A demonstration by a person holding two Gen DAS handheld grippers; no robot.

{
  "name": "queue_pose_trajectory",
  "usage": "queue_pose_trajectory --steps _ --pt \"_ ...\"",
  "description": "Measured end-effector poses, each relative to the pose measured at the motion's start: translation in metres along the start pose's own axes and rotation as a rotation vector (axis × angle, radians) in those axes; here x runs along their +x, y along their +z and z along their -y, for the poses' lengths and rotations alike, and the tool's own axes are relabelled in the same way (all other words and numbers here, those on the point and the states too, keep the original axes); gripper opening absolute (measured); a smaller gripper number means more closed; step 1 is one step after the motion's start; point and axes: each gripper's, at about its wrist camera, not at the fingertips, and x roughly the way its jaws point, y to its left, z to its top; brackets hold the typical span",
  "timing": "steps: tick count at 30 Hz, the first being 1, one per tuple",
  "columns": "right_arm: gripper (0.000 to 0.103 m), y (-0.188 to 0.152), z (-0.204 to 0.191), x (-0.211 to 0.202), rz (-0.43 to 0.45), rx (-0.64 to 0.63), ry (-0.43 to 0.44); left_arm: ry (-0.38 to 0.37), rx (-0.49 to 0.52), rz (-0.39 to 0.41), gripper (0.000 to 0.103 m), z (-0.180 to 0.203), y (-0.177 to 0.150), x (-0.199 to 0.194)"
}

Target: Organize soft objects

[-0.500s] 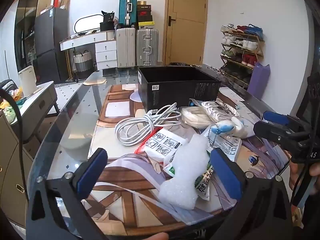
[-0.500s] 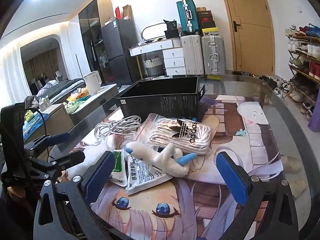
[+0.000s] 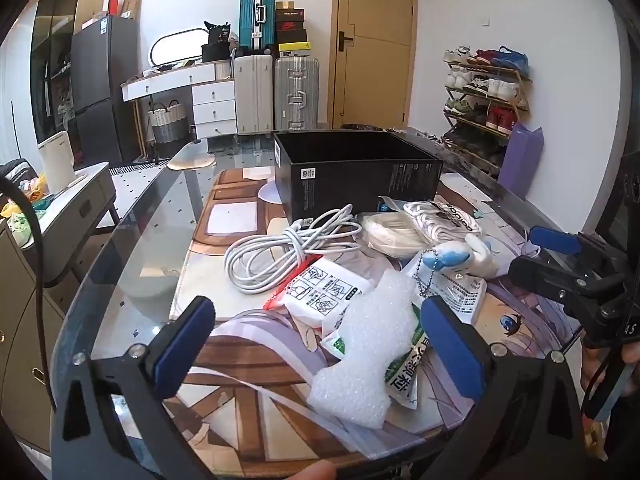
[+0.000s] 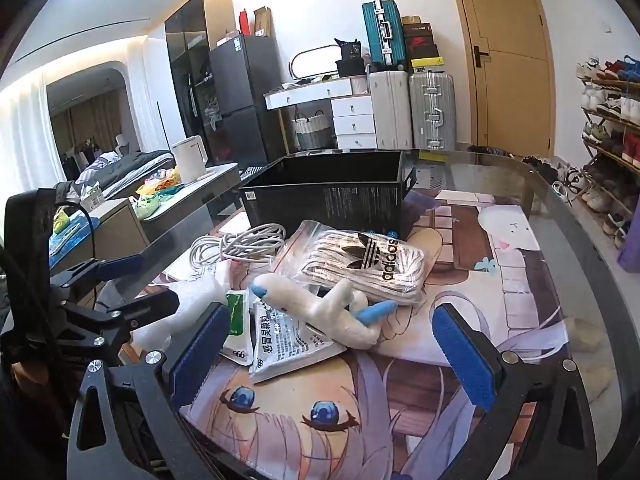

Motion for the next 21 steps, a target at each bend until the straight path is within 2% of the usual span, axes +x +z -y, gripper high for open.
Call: queue_pose_trajectory --steps 21 --pt "0.103 -0.0010 0.0016 0.0037 0.006 -0.010 -0.013 0.003 0.019 0.001 0.103 0.0025 -0.0032 0.0055"
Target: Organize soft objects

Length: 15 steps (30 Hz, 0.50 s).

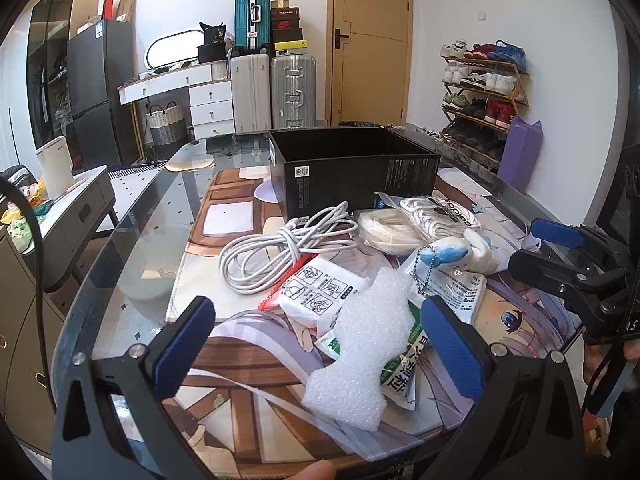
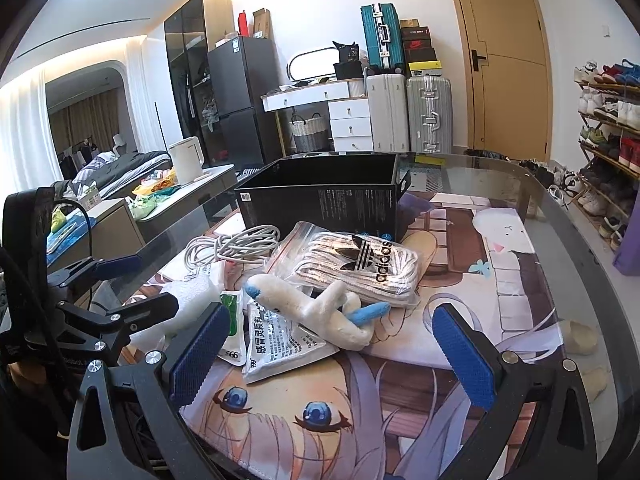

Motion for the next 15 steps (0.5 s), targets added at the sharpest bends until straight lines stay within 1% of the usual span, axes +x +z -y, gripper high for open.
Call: queue_pose_trajectory --steps 15 --pt "0.103 -0.0008 -0.0001 0.0010 -0.005 0.003 0.007 -0.003 0.001 -0.005 0.103 0.0018 -0.0014 -0.0012"
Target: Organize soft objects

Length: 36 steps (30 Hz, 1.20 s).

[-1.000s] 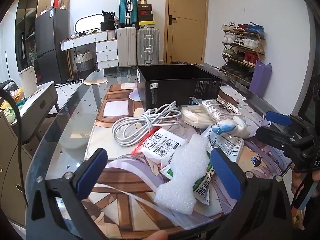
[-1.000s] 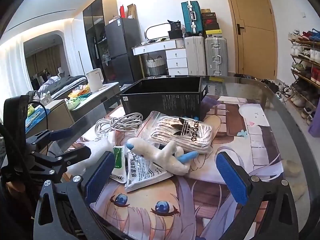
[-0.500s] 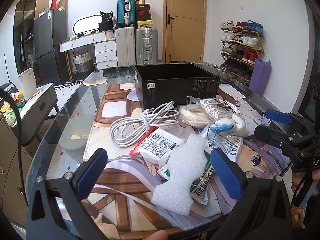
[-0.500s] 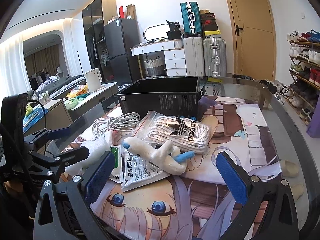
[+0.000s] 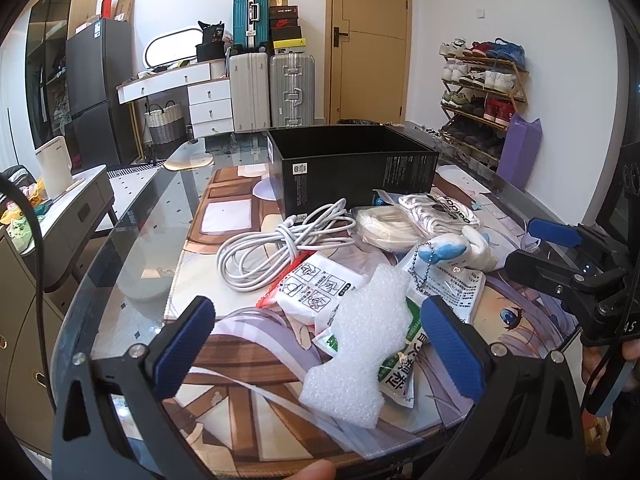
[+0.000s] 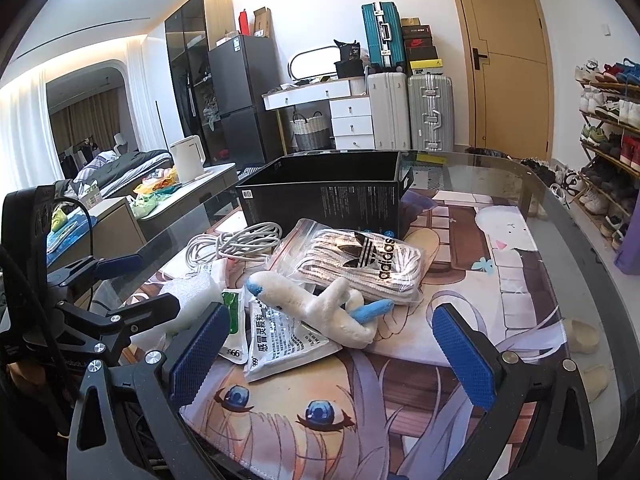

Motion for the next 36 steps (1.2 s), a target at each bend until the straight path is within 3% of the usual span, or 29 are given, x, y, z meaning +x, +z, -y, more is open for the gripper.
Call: queue_pose_trajectory --steps 36 --pt "0.103 -0.0032 0.0011 0.0062 -0.021 0.007 -0.008 -0.050 -0.008 -0.028 0.103 -0.0037 -0.0054 0.0014"
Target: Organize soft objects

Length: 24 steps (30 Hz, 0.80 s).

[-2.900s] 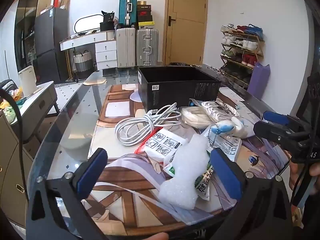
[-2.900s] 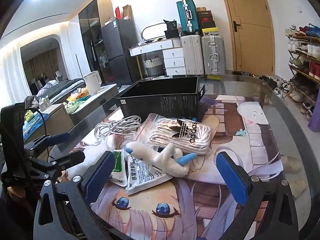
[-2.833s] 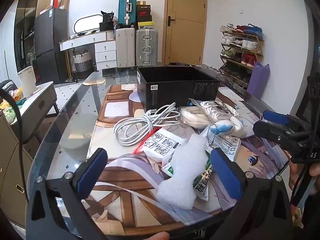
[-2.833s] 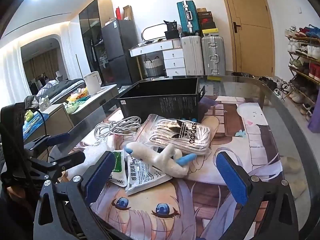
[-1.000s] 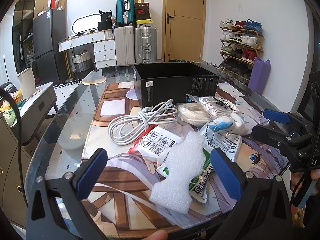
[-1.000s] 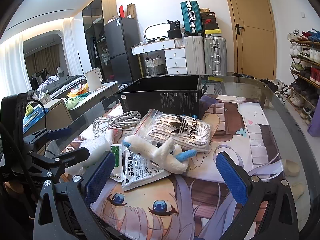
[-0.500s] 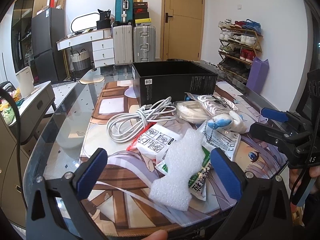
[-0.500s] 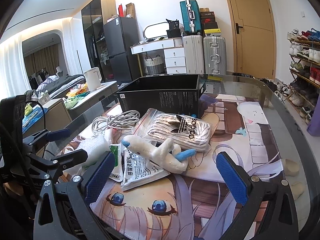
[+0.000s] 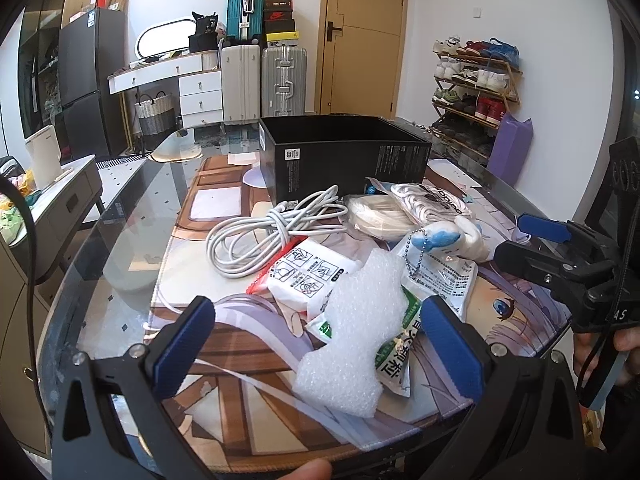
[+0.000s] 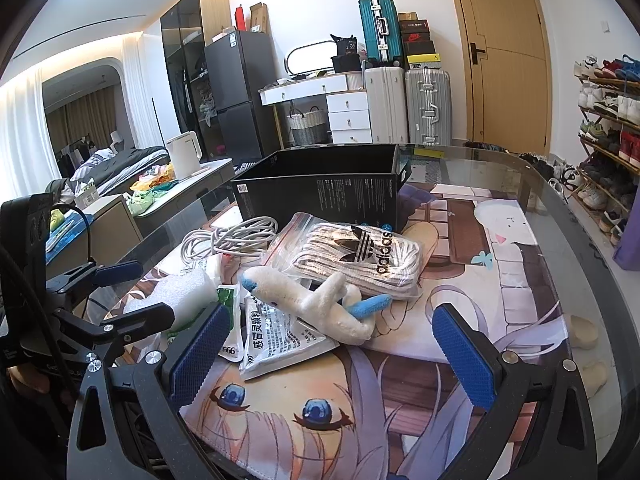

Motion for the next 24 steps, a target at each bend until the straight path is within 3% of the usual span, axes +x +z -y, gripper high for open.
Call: queue_pose_trajectory --steps 24 --pt "0.103 0.005 0.002 0.022 -0.079 0.014 -0.002 -0.012 0.045 0.014 0.099 0.001 0.000 0.001"
